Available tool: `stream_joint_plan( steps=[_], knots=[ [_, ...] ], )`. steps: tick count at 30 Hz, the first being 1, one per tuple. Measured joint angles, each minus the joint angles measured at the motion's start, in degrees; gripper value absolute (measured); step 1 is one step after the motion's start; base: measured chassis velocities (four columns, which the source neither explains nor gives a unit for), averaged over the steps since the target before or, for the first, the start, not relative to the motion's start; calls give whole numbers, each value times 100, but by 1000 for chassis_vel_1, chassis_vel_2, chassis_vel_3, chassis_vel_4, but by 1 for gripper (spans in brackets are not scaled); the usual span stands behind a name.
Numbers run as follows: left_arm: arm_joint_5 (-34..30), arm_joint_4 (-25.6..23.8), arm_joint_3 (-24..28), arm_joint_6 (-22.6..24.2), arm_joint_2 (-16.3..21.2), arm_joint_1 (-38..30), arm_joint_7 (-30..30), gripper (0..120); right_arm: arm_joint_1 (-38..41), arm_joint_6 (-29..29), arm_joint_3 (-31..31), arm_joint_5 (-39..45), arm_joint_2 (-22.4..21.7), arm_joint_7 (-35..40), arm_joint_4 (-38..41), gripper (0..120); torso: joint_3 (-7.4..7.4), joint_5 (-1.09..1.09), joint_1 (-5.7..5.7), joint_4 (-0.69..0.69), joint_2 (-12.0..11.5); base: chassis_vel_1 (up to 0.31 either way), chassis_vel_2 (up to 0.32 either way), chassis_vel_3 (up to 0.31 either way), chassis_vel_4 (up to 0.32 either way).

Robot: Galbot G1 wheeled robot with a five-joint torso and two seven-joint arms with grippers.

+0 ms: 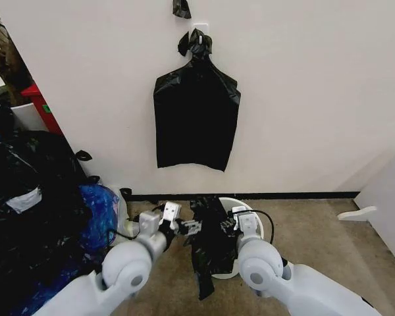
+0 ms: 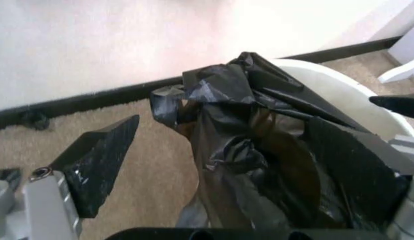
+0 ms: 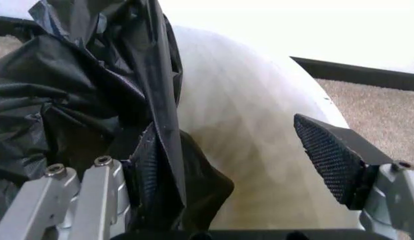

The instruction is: Place the garbage bag over the trash bin.

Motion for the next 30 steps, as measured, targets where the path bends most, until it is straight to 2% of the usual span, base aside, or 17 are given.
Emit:
stream_joint_plan(
  steps=[5,9,30],
  knots=[
    [-298,89,177,149,-85,-218,-416,100,-1,9,42,1,16,0,-47,70,0,0,0,1,0,0,0,0,0],
    [-789,158,328,297,-141,-366,-879,100,-2,12,66,3,31,-16,-75,70,0,0,0,2,0,0,0,0,0],
    [-1416,667,958,403,-525,-677,-1579,100,-87,36,179,37,10,-59,-36,70,0,0,0,1,0,0,0,0,0]
  ],
)
